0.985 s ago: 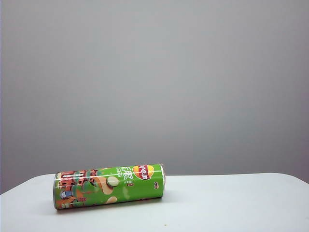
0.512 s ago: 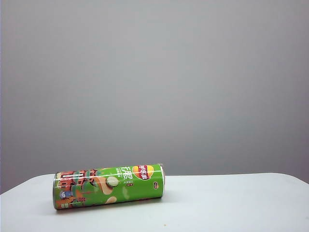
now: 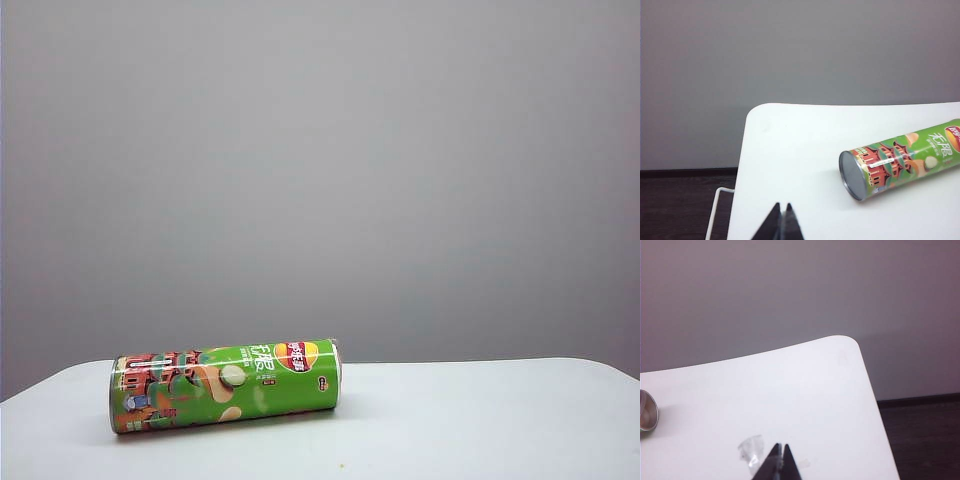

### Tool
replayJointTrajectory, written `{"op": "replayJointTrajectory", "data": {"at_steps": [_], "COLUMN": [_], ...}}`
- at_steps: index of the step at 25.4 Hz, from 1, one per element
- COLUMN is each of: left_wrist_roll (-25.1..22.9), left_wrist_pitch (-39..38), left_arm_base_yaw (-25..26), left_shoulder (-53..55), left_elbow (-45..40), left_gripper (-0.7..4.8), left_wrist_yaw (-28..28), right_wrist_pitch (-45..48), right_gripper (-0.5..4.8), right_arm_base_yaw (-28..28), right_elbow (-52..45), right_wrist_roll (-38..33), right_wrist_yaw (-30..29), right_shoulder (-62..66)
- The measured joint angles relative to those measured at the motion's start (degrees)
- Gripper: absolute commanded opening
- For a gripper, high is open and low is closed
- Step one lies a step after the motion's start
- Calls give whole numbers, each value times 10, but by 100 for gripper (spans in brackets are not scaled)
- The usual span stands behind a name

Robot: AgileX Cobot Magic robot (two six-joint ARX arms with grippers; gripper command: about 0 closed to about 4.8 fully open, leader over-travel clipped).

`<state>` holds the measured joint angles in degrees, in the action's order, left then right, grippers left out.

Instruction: Pick up the green tub of chips from the desk, push the transparent container that's holding the chips and has slipped out back in, and finally put the chips back on the desk.

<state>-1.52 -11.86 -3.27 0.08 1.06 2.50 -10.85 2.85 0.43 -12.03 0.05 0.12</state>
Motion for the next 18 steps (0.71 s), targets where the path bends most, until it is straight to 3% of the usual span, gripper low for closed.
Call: {"op": "replayJointTrajectory", "data": {"at_steps": [1,2,18], "left_wrist_roll": [0,0,0], "left_wrist_pitch": [0,0,0], "left_arm_base_yaw": [0,0,0], "left_shoulder": [0,0,0], "left_elbow": [0,0,0], "left_gripper": [62,66,66], "left_wrist_yaw": [0,1,3], "right_wrist_pitch": [0,0,0], "right_gripper": [-1,-1,-1], "right_arm_base_yaw": [0,0,0], "right_elbow": [0,0,0], "right_wrist_roll": [1,1,1], "right_wrist_yaw": [0,0,0], "right_shoulder": [0,0,0]}}
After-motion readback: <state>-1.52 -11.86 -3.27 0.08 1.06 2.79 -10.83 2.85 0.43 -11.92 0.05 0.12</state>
